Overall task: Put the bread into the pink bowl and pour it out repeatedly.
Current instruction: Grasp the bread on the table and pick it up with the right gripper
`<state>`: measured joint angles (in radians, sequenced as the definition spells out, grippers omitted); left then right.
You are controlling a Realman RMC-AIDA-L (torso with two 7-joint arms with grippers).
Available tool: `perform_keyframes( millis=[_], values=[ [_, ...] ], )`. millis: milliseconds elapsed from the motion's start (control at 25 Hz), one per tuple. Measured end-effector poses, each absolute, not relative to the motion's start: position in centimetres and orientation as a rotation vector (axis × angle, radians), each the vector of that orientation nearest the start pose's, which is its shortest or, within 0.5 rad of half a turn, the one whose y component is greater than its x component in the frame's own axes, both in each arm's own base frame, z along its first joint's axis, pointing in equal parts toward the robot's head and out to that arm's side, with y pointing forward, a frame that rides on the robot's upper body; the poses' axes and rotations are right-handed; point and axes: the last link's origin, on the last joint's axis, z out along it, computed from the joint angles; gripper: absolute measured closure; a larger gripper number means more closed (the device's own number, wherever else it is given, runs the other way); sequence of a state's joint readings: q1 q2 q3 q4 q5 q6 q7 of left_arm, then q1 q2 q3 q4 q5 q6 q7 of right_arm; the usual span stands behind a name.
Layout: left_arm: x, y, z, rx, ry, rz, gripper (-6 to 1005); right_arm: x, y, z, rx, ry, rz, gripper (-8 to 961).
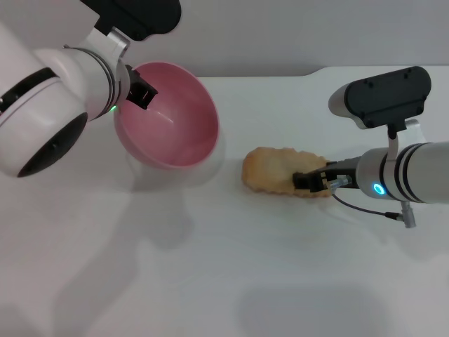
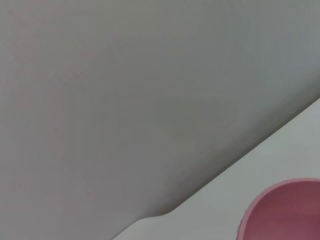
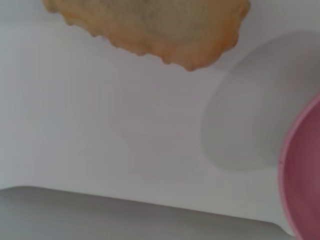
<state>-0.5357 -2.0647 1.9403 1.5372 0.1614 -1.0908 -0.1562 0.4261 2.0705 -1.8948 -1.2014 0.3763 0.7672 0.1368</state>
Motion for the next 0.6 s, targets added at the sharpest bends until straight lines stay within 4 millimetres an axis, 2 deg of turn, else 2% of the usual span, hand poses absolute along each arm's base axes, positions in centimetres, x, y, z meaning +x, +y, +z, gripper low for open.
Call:
perform_keyframes(
  millis=[320, 600],
  values=[
    [-13.1, 38.1, -1.4, -1.981, -0.502, 0.32, 928, 20.8, 35.6, -7.5, -2.139, 1.11, -0.081, 294],
    [-13.3, 38.2, -1.4, -1.973, -0.521, 0.313, 927, 19.2, 35.3, -5.1, -2.119, 1.042, -0.04, 363]
  ],
)
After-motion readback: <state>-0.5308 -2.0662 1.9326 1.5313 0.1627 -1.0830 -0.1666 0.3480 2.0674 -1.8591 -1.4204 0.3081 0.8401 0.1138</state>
